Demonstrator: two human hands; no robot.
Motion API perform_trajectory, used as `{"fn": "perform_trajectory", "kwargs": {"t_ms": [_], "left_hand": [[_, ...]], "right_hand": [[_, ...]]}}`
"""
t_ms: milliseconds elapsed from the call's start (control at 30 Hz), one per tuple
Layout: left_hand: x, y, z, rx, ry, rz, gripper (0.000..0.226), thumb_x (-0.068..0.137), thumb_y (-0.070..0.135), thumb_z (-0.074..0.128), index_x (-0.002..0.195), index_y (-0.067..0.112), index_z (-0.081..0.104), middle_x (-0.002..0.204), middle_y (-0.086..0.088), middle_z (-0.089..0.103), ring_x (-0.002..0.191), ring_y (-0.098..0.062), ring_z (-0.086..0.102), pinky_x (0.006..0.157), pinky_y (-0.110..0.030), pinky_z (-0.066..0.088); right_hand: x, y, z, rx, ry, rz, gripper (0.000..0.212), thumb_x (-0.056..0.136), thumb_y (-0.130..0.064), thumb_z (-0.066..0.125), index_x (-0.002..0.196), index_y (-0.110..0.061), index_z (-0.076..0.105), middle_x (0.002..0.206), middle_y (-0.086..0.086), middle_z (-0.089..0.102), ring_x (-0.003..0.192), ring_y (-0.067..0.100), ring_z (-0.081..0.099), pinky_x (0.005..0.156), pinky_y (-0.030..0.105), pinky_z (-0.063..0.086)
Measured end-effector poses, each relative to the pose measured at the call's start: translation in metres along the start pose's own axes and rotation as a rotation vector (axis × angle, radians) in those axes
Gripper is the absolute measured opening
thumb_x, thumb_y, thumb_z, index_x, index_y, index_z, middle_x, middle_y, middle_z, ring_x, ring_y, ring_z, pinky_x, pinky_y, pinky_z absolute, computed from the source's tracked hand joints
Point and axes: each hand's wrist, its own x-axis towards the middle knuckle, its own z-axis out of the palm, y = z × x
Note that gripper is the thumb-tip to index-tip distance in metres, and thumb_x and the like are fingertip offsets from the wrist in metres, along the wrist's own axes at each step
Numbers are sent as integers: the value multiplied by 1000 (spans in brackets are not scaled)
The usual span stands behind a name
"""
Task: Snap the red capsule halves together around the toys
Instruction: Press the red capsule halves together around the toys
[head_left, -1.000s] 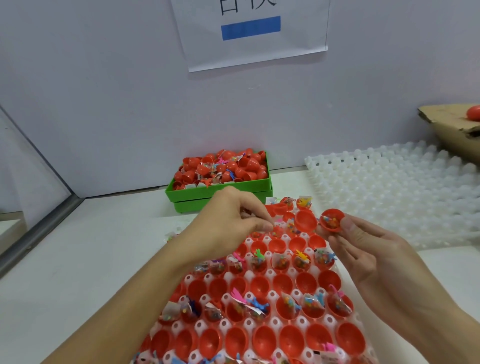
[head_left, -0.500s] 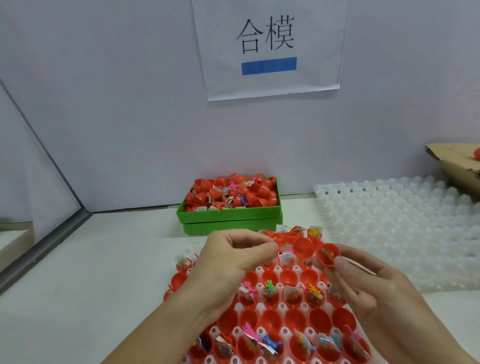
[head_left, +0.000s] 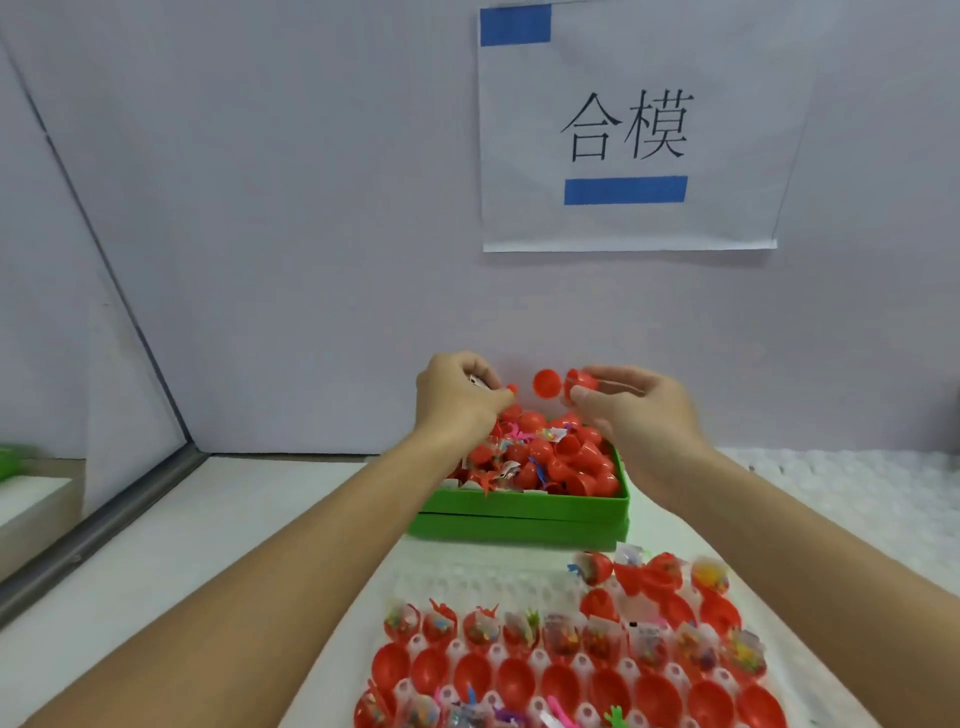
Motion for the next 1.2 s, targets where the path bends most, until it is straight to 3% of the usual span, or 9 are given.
{"fn": "perform_trajectory", "kwargs": {"t_ms": [100,233,333,433,533,700,833,1000,1200], "left_hand": [[26,-9,15,126,-90,28,10,81,7,75,74,12,70,73,4,63,68,-10,58,53,-10,39],[41,-24,24,225,-186,16,37,93,12,64,59,0,63,55,-5,50,43,-11,41,62,-19,44],[44,-30,24,255,-173,35,22,92,8,68,73,0,76,70,-3,65,59,-7,56,77,-19,49],[46,-34,21,217,-79,61,17,87,-4,69,93,10,78,96,-3,72,81,-8,60,78,-15,46],[44,-36,17,175,-59,54,23,87,-4,69,78,17,71,96,-9,70,87,-22,67,80,-29,56],[41,-41,17,224,-83,82,30,88,-13,56,94,16,61,101,-15,65,60,-25,64,43,-18,44],[39,-39,19,263,-77,126,27,88,-9,55,82,13,70,90,-5,68,82,-15,63,73,-21,50],[36,-35,21,289,-205,122,25,94,12,51,76,17,68,80,-1,57,59,-13,52,52,-3,42],[8,-20,4,267,-103,252,18,96,16,61,96,10,77,102,-1,75,92,-8,61,86,-16,40]], "right_hand": [[31,5,15,-321,-21,-178,32,78,5,77,97,-19,69,93,0,72,80,9,68,74,22,55],[53,14,23,-674,-151,-309,37,75,15,70,95,-17,68,93,1,71,83,16,69,77,33,60],[58,18,23,-821,-226,-378,37,75,18,63,96,-12,71,90,1,69,84,19,67,74,35,59],[60,16,22,-819,-181,-443,41,76,20,61,96,-15,71,88,-4,67,82,12,66,70,27,58],[57,17,20,-900,-262,-467,43,75,20,59,95,-15,72,89,-1,68,85,16,65,72,28,58],[57,21,14,-914,-234,-479,41,75,18,61,100,-13,73,95,3,69,88,19,65,78,34,59],[55,21,9,-1012,-307,-433,43,74,15,60,105,-13,73,96,5,70,89,21,65,77,32,57],[48,8,2,-1080,-363,-420,60,77,11,53,130,-16,62,134,5,61,127,19,53,99,24,44],[12,-13,-36,-938,-243,-478,46,91,6,50,125,-19,66,124,-6,65,116,9,59,99,22,47]]}}
